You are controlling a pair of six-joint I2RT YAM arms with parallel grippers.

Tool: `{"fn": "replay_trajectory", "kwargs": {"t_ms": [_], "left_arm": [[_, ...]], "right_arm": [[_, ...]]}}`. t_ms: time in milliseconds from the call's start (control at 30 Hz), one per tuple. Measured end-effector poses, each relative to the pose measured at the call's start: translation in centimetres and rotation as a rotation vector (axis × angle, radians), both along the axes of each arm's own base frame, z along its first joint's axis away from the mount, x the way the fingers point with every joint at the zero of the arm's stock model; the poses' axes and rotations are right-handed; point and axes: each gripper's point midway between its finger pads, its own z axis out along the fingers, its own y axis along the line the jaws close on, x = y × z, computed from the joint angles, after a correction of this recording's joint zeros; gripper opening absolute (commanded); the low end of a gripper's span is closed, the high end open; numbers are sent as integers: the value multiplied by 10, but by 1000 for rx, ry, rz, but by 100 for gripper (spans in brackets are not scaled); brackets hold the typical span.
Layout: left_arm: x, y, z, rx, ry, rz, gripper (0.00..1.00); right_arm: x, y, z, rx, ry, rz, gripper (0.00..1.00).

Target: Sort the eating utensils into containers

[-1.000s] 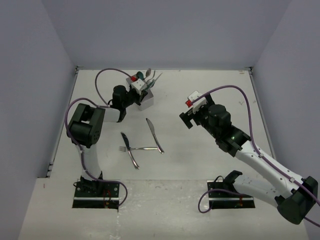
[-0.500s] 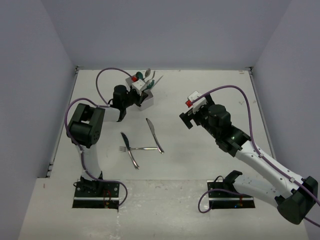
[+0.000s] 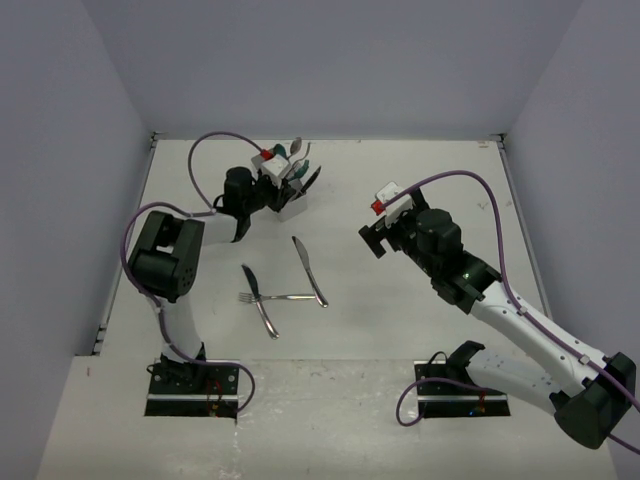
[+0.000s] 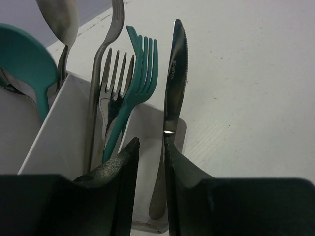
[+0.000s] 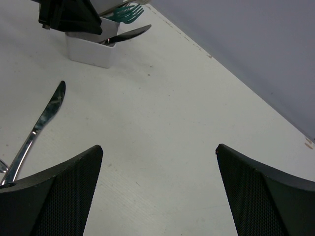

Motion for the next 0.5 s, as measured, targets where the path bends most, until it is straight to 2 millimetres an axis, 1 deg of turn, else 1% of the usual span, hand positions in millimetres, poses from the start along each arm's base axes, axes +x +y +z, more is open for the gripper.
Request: {"fn": "replay_trajectory", "kwargs": {"t_ms": [33,133,300,333,400,467,500], "left_arm": [[0,0,2,-1,-4,0,32],[0,1,5,0,-5,3,34],[-4,2,-1,15,20,1,39],[-5,2,-2,18,28,0,43],[-8,3,1,22,36,-1,48],[-9,4,14,23,16,-4,100],[-12,3,28,17,-4,-8,100]], "right_arm": [[0,0,0,0,0,0,99],[0,0,0,0,0,0,99],[0,0,0,0,1,3,99],[0,0,0,1,1,4,99],[0,1,-1,0,3,5,99],[1,1,-2,-3,7,5,99],[1,1,-3,-4,8,5,99]]}}
